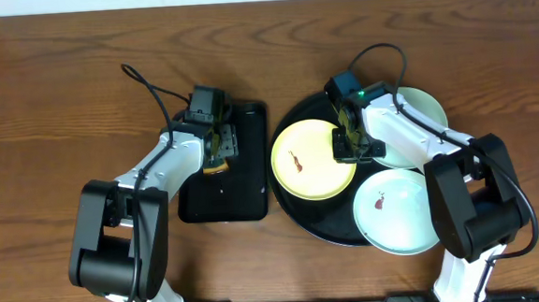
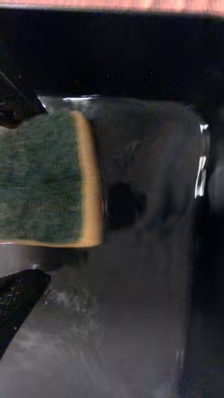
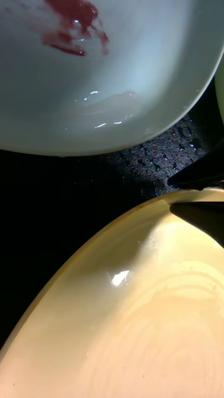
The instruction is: Clean dirty plates on tray and stack at the side
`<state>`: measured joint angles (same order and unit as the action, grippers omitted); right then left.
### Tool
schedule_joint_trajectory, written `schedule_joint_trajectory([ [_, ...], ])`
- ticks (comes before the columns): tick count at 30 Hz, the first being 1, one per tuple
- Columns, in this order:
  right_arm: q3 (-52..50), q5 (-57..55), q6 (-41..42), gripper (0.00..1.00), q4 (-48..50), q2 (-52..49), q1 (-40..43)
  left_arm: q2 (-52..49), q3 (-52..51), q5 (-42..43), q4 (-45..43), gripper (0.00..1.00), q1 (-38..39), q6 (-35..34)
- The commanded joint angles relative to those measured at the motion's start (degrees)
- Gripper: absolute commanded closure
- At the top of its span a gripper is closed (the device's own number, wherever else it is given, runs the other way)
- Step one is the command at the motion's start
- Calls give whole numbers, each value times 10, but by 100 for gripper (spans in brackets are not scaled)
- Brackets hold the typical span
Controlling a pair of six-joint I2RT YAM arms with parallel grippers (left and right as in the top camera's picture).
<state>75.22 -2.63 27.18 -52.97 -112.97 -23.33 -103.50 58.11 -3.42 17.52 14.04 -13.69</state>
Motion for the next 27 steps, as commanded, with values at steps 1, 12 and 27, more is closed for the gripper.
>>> schedule_joint_trajectory([
  [1, -5, -6, 2, 92, 1, 3, -4, -6, 2, -18, -17, 27, 0, 1],
  [12, -5, -6, 2, 92, 1, 3, -4, -21, 2, -17, -35, 71, 0, 1],
  [27, -5, -6, 0, 95, 1, 3, -4, 32, 3, -15, 73, 36, 0, -15],
])
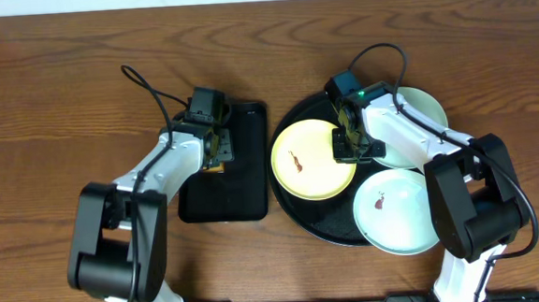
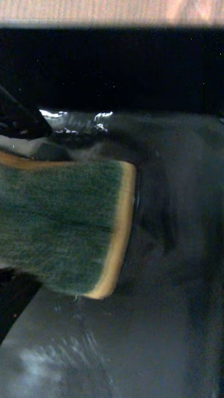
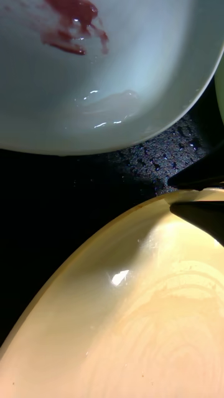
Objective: Clean dirty plates on tray and stack at the side
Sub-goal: 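Lift sponge with left gripper from black tray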
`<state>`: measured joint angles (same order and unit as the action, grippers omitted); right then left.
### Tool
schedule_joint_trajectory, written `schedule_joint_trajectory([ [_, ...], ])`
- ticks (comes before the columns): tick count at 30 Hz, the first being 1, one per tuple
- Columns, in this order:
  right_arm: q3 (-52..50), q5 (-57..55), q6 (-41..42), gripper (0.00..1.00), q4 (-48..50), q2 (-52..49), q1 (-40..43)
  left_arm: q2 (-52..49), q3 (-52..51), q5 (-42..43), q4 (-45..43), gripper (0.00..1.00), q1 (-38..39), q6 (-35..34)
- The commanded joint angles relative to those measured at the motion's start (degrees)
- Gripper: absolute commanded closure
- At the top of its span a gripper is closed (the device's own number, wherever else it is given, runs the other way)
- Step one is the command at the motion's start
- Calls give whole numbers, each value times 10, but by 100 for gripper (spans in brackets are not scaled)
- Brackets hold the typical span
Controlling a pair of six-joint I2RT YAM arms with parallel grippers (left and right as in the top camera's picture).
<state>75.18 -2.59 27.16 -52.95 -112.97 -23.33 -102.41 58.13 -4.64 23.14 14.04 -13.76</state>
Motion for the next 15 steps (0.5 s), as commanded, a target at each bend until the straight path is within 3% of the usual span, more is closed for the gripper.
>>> schedule_joint_trajectory([
  [1, -5, -6, 0, 96, 1, 3, -4, 19, 2, -3, 23, 36, 0, -20],
  [7, -5, -6, 0, 99, 1, 3, -4, 0, -19, -3, 8, 37, 1, -31],
  [15, -5, -6, 0, 98, 1, 3, -4, -3, -23, -3, -12, 46, 1, -31],
])
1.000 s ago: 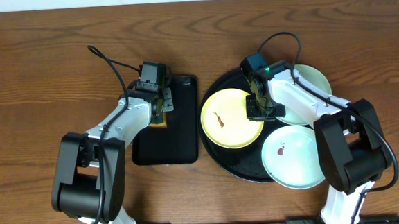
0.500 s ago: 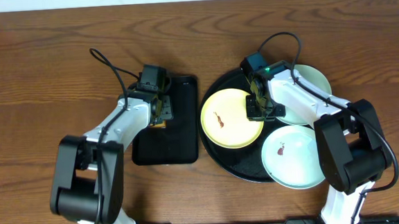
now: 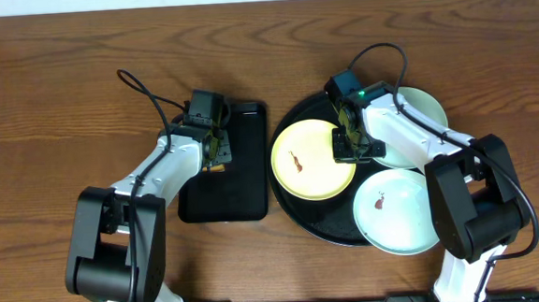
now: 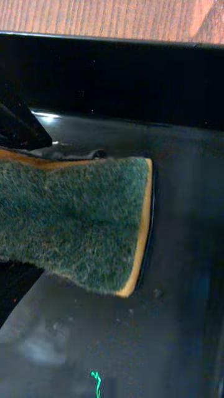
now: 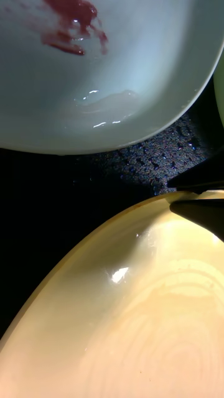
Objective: Clean dirty plates on tray and stack at the side
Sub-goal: 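Lift sponge with left gripper from black tray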
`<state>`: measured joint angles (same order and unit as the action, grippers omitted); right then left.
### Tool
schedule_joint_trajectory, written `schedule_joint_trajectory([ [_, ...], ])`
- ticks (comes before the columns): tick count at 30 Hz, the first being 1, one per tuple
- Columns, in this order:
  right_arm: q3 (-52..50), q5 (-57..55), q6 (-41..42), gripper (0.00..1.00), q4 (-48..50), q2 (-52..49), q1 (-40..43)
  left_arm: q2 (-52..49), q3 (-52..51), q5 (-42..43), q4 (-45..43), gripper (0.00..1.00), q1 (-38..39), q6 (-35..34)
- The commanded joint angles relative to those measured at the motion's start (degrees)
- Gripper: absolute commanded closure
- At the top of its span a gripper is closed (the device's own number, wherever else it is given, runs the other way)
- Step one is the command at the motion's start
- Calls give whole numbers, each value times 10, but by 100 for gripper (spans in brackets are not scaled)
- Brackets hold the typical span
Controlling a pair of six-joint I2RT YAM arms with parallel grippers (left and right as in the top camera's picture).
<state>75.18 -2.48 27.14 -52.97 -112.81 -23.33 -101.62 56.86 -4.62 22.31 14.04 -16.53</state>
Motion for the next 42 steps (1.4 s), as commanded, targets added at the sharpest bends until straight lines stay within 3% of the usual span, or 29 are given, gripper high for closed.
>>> schedule_joint_trajectory([
  [1, -5, -7, 0, 98, 1, 2, -4, -11, -14, -3, -8, 46, 2, -3],
  [7, -5, -7, 0, 98, 2, 2, -4, -11, -32, -3, -57, 47, 2, -1],
  [13, -5, -7, 0, 99, 3, 2, -4, -11, -32, -3, -64, 75, 2, -1],
  [16, -5, -7, 0, 97, 2, 2, -4, -1, -30, -4, -63, 76, 2, 0],
  [18, -5, -7, 0, 93, 1, 2, -4, 16, -29, -4, -61, 74, 2, -1],
  [24, -5, -7, 0, 93, -1, 2, -4, 75, -29, -4, -42, 53, 2, -1],
  [27, -5, -7, 0, 93, -1, 2, -4, 73, -31, -4, -42, 53, 2, -1],
  [34, -5, -7, 0, 93, -1, 2, -4, 30, -36, -4, -44, 38, 2, -1],
  [37, -5, -7, 0, 92, -1, 2, -4, 16, -36, -4, -47, 39, 2, -1],
  [42, -5, -7, 0, 92, -1, 2, -4, 16, -35, -4, -57, 53, 2, -1],
])
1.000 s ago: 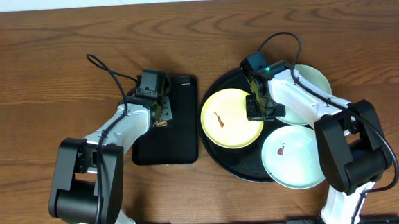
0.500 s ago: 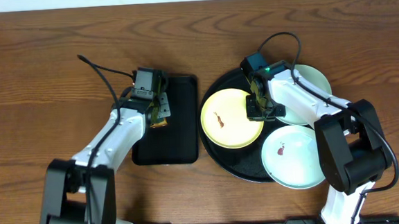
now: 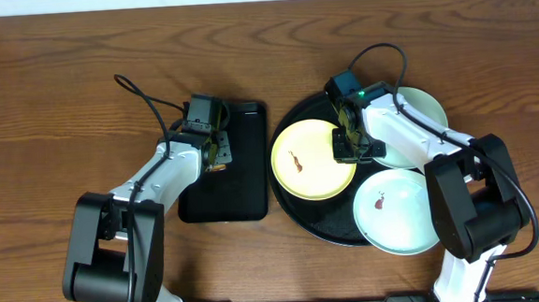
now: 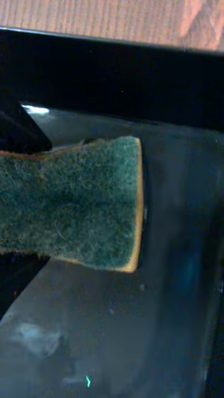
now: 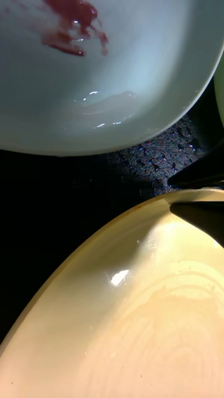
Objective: Clean dirty plates on tray and stack at the side
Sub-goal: 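Lift sponge with left gripper from black tray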
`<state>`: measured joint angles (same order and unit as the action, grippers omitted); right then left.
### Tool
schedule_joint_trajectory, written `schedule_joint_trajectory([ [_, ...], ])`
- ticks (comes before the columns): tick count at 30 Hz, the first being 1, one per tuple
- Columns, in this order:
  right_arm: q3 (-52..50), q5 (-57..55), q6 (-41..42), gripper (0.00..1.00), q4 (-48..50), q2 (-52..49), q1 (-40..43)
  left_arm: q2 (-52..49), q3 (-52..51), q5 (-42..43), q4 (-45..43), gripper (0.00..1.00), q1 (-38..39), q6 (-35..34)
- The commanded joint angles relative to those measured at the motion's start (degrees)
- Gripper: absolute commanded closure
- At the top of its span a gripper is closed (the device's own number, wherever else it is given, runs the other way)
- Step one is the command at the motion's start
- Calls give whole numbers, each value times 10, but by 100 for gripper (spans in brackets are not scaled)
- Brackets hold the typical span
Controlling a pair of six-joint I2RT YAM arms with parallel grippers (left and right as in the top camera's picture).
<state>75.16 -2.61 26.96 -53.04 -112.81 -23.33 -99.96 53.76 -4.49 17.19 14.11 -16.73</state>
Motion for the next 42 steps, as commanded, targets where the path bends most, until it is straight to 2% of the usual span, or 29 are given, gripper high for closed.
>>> schedule_joint_trajectory([
  [1, -5, -6, 2, 92, -1, 2, -4, -1, -4, -5, -6, 53, 1, 1],
  [8, -5, -6, 2, 92, 0, 2, -4, -2, -11, 14, 2, 55, 1, 1],
  [10, -5, -6, 2, 92, 0, 2, -3, -2, -14, 14, 0, 75, 1, 1],
  [11, -5, -6, 2, 92, 0, 2, -3, -2, -14, 14, -1, 88, 1, 1],
  [12, -5, -6, 2, 93, 0, 2, -3, -1, -14, 14, -2, 92, 1, 1],
  [17, -5, -6, -5, 96, 0, 2, -3, 9, 0, 14, 8, 92, 1, 18],
  [18, -5, -6, -12, 98, 0, 2, -3, 18, 5, 14, 22, 92, 1, 18],
  [24, -5, -6, -28, 99, 0, 2, -3, 93, 11, 6, 66, 93, 1, 34],
  [30, -5, -6, -28, 87, 1, 2, -3, 152, 11, 11, 81, 93, 1, 33],
  [34, -5, -6, -28, 80, 1, 2, -3, 151, 11, 12, 85, 93, -2, 46],
  [36, -5, -6, -28, 76, 1, 2, -3, 150, 15, 41, 100, 93, -3, 47],
  [42, -5, -6, -28, 74, 3, 2, -3, 150, 33, 60, 123, 93, -3, 47],
])
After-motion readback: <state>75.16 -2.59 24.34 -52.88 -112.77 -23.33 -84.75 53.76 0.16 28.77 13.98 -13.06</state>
